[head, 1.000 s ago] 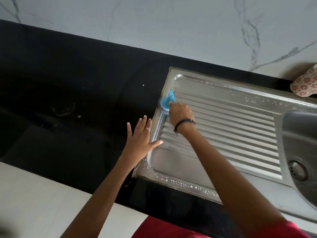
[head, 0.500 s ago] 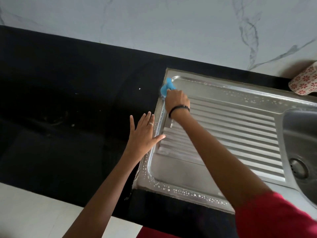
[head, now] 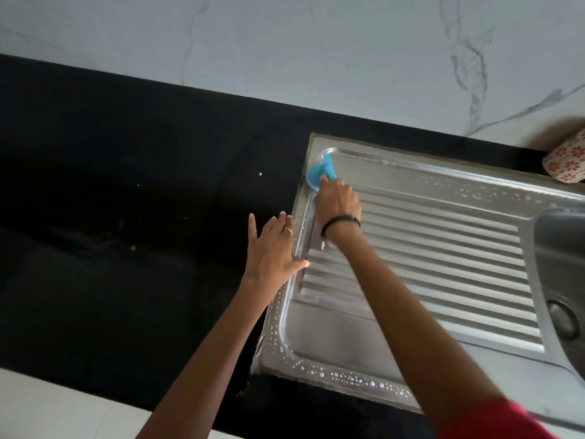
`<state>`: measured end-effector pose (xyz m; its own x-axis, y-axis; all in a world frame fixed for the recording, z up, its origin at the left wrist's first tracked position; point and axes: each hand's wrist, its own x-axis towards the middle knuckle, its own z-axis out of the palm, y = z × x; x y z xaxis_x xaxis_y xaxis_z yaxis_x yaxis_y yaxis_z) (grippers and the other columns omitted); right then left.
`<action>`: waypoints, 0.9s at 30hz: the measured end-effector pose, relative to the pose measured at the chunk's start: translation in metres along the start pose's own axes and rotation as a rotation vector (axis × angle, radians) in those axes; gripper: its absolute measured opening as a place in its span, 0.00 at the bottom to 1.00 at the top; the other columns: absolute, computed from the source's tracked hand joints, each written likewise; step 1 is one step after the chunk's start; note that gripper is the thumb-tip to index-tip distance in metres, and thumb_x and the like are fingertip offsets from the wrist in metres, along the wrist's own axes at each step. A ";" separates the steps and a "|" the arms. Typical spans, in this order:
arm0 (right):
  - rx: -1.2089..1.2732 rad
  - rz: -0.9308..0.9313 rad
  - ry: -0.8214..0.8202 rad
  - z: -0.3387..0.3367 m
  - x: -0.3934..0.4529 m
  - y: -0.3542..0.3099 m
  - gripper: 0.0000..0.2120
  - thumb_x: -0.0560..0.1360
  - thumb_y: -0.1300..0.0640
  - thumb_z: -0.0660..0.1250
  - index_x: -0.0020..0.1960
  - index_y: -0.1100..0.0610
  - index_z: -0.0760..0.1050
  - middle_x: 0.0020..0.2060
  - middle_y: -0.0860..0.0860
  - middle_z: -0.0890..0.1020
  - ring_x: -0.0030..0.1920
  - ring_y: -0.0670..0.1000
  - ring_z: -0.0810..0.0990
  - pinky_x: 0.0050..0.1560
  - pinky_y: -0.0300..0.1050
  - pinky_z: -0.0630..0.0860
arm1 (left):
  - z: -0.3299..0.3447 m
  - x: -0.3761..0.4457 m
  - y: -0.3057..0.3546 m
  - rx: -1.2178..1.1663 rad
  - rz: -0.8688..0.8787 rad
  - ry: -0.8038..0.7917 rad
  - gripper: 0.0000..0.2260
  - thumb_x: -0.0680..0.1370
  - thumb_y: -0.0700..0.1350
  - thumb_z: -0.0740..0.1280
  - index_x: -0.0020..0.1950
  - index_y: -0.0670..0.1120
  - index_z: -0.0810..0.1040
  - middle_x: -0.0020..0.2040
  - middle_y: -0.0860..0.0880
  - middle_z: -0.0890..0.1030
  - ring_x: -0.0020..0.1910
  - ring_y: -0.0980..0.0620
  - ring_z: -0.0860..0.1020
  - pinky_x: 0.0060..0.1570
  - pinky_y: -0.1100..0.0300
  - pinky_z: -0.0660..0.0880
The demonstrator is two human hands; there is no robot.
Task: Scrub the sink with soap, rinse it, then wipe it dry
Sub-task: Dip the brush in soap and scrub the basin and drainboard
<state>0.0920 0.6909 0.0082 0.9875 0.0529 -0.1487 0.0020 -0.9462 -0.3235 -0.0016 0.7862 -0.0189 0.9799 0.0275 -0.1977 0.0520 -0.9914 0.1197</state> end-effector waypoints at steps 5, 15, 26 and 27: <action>-0.068 -0.009 0.057 -0.020 0.083 0.008 0.16 0.81 0.59 0.52 0.66 0.60 0.69 0.58 0.59 0.76 0.57 0.59 0.76 0.54 0.51 0.74 | -0.002 0.005 0.001 0.029 0.007 0.010 0.41 0.71 0.62 0.67 0.76 0.43 0.54 0.76 0.46 0.56 0.74 0.50 0.57 0.70 0.44 0.35; -0.100 -0.061 0.051 0.021 0.007 0.019 0.18 0.83 0.52 0.48 0.63 0.61 0.69 0.53 0.56 0.77 0.50 0.56 0.80 0.39 0.44 0.70 | -0.012 0.015 0.003 0.061 0.015 0.038 0.38 0.70 0.62 0.69 0.72 0.43 0.64 0.73 0.46 0.65 0.69 0.52 0.68 0.70 0.43 0.33; 0.157 0.049 0.039 -0.014 0.062 0.017 0.19 0.82 0.52 0.50 0.64 0.62 0.69 0.56 0.59 0.78 0.55 0.58 0.78 0.51 0.50 0.74 | -0.019 0.019 0.010 0.131 -0.022 -0.020 0.41 0.69 0.69 0.63 0.73 0.44 0.62 0.74 0.47 0.64 0.68 0.53 0.68 0.68 0.41 0.31; 0.088 0.012 0.035 -0.001 0.048 0.018 0.19 0.82 0.52 0.50 0.64 0.62 0.68 0.54 0.58 0.79 0.53 0.58 0.79 0.50 0.50 0.75 | -0.019 0.019 0.010 0.138 -0.021 -0.017 0.41 0.69 0.69 0.63 0.73 0.44 0.63 0.73 0.47 0.64 0.68 0.53 0.68 0.68 0.42 0.31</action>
<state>0.1395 0.6759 -0.0034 0.9922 0.0296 -0.1210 -0.0219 -0.9149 -0.4030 0.0212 0.7790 -0.0033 0.9754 0.0474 -0.2152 0.0442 -0.9988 -0.0195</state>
